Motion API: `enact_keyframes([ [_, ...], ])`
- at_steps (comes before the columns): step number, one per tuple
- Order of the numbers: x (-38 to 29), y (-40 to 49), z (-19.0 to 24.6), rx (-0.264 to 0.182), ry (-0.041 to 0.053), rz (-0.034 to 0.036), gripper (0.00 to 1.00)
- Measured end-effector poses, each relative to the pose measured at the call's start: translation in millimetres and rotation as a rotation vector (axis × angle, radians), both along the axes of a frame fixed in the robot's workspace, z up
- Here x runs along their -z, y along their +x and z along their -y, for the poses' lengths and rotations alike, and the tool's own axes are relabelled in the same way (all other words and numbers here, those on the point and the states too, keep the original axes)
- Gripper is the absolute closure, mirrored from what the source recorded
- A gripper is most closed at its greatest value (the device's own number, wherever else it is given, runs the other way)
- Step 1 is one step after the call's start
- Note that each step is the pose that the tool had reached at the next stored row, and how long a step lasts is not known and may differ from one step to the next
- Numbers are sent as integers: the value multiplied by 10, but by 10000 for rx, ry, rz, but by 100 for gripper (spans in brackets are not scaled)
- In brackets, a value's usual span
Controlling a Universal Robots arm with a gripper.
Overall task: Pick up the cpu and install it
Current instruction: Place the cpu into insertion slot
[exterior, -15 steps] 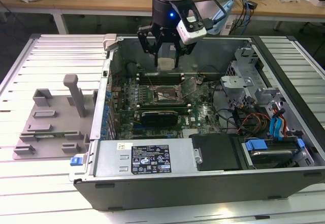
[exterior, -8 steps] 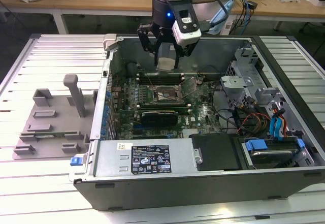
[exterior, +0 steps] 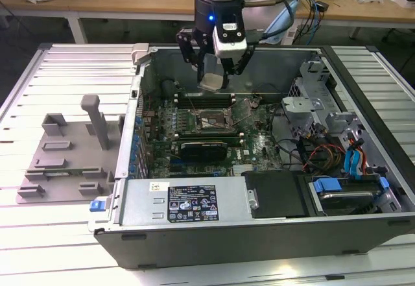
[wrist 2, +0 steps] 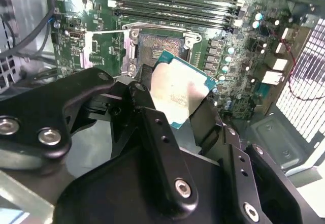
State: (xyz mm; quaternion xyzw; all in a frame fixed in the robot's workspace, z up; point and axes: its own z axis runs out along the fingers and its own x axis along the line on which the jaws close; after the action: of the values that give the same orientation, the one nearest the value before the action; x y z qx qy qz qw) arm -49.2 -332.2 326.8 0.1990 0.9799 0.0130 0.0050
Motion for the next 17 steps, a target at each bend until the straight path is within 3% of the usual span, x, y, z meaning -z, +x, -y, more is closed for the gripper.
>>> enact_keyframes([
  [5,0,0,0,1242,0,0,45],
  [9,1,0,0,1876,1,0,45],
  [17,8,0,0,4205,0,0,45],
])
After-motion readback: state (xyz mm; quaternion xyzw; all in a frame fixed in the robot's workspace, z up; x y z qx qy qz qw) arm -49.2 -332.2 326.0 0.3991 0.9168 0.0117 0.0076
